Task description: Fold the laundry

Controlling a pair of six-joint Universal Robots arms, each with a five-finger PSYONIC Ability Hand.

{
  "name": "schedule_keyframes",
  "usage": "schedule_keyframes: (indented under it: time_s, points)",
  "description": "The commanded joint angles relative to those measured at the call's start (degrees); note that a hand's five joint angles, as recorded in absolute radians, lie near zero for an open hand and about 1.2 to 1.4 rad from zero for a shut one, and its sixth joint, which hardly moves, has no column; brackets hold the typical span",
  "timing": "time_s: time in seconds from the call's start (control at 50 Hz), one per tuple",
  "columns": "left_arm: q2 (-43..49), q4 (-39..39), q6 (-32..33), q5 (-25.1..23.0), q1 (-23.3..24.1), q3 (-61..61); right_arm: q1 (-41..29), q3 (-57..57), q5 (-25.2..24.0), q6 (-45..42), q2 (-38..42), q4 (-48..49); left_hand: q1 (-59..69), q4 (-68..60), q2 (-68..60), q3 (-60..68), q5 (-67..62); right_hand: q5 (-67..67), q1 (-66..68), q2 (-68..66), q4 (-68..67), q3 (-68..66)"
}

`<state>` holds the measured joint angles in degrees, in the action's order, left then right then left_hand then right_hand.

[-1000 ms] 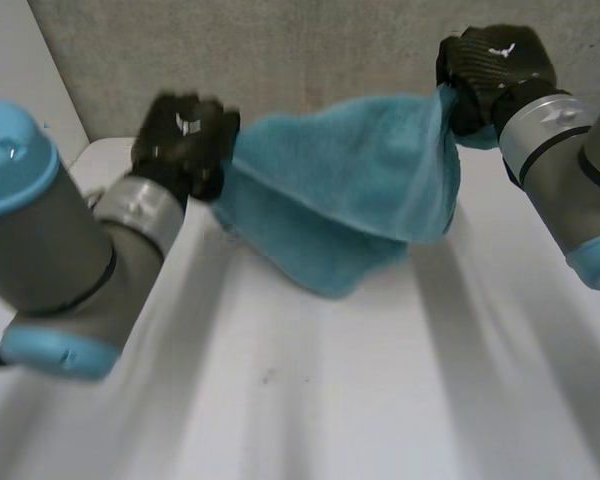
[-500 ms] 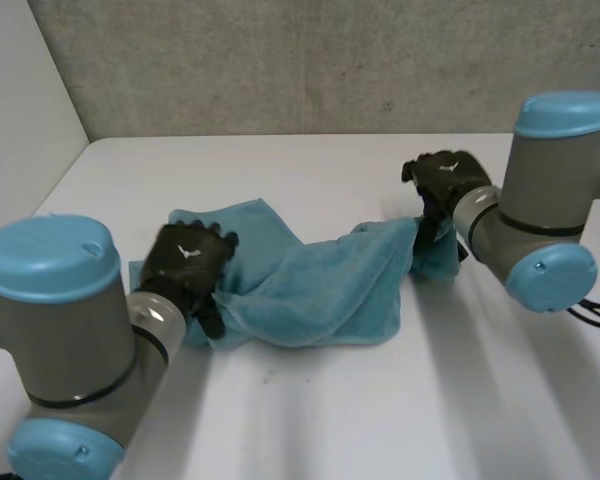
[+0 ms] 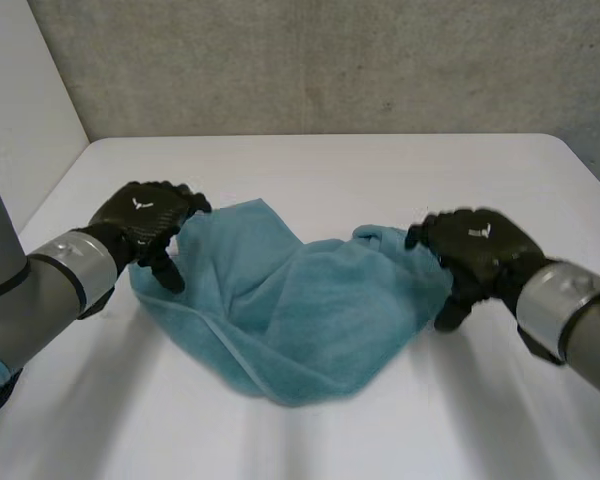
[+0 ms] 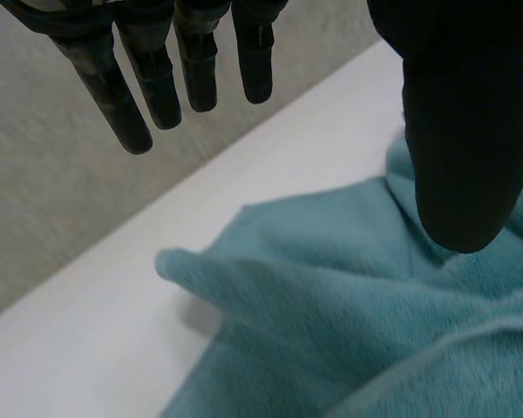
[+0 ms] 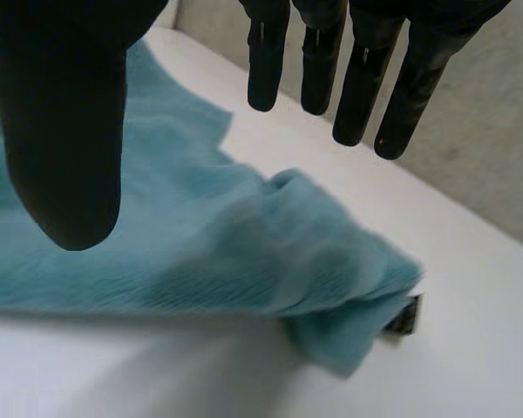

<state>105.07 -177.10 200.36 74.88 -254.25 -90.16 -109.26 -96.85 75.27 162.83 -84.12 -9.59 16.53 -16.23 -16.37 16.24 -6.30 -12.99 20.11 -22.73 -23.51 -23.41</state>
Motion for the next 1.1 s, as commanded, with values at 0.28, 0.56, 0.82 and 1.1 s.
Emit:
schedule_keyframes:
  time_s: [0.28, 0.56, 0.82, 1.1]
  points:
    - [6.2, 2.5, 4.4, -1.3, -8.3, -4.2, 4.1, -15.3, -6.1, 0.0, -2.9, 4.9, 14.5, -14.8, -14.7, 14.8, -14.8, -5.9, 8.8, -6.2, -5.4, -5.5]
    - [11.5, 0.3, 4.3, -1.4, -9.5, -4.5, 4.3, -15.8, -5.8, 0.7, -2.8, 5.5, 18.4, -18.7, -18.5, 18.7, -18.6, -10.6, 13.5, -10.9, -10.1, -10.2]
    - [12.2, -2.7, 4.1, -1.3, -8.8, -4.8, 4.8, -16.1, -5.2, 0.8, -2.6, 6.6, 63.5, -63.8, -63.6, 63.8, -63.7, -13.0, 15.9, -13.2, -12.5, -12.6]
    - [-2.1, -5.0, 2.8, -0.6, -7.8, -8.3, 6.3, -13.2, -5.0, -0.1, -0.1, 0.5, 63.5, -63.8, -63.6, 63.8, -63.7, -15.2, 18.1, -15.4, -14.7, -14.8]
